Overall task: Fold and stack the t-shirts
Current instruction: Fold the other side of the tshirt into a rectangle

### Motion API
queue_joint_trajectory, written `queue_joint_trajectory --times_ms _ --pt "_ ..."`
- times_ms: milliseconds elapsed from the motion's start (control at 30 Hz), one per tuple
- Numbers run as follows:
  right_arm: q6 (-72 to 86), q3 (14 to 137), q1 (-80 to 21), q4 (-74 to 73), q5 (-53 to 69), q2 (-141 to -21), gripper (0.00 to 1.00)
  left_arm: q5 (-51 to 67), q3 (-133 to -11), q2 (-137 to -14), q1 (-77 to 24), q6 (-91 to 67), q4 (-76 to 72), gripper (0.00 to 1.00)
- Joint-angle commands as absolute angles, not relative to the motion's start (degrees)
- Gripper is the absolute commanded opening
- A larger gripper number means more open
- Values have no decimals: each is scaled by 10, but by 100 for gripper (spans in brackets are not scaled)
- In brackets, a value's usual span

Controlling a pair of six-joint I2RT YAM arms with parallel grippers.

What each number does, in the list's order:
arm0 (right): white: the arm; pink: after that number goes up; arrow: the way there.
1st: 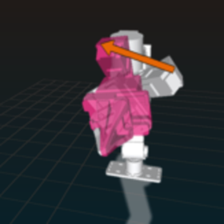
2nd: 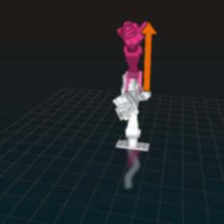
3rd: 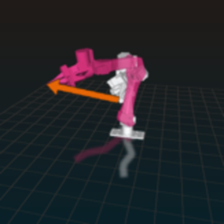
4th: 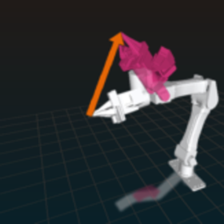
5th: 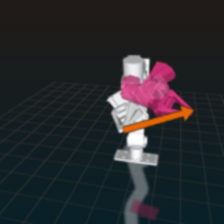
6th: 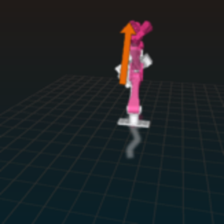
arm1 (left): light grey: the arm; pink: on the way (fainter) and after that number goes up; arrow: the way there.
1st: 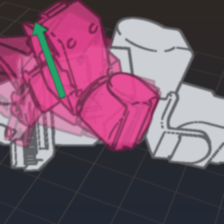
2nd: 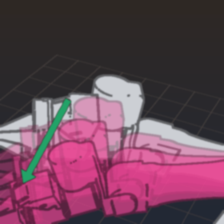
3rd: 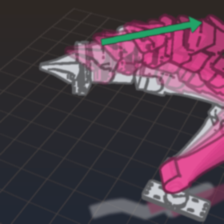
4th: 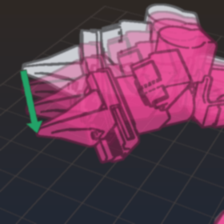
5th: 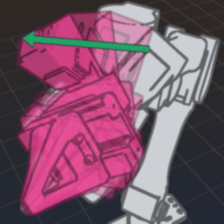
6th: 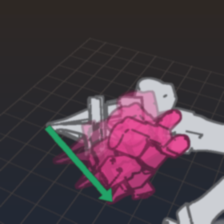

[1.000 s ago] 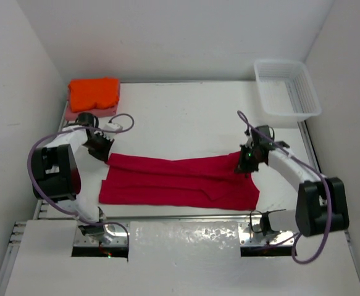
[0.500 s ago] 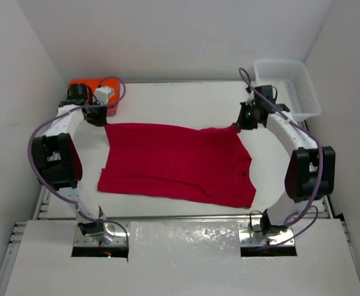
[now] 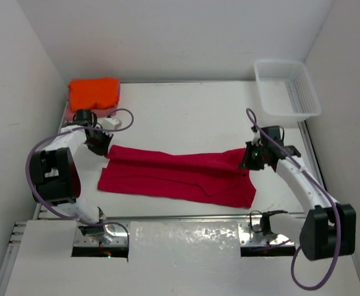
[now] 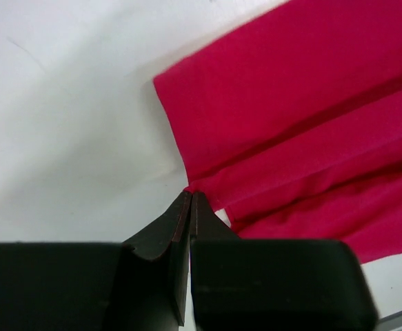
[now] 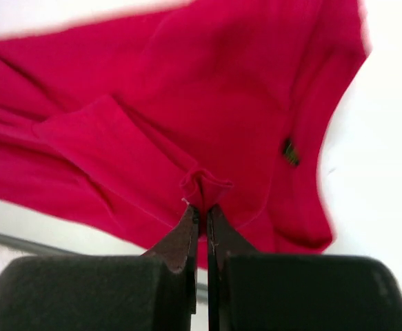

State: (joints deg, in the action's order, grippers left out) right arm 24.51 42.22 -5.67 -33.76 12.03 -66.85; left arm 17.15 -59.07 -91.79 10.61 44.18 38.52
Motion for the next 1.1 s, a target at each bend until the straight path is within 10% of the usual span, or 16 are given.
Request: queue_joint_trajectory --times_ms 0,333,400,533,833,933,1067 --pt "286 356 -76 -336 134 -639 0 154 -570 -903 112 475 369 0" --pt "287 325 -91 -303 125 -663 0 131 -562 -938 112 495 373 0" --pt "289 320 -91 -294 127 -661 0 128 -563 -944 112 489 373 12" --pt "291 312 -91 -272 145 -662 0 130 -582 -941 113 483 384 74" --pt "305 275 -91 -270 156 -672 0 263 -782 -890 84 365 399 69" --pt "354 215 -91 -239 143 -657 0 327 -878 -963 -142 291 455 37" --pt "380 193 -91 -221 140 -640 0 342 -863 -1015 -287 220 403 40"
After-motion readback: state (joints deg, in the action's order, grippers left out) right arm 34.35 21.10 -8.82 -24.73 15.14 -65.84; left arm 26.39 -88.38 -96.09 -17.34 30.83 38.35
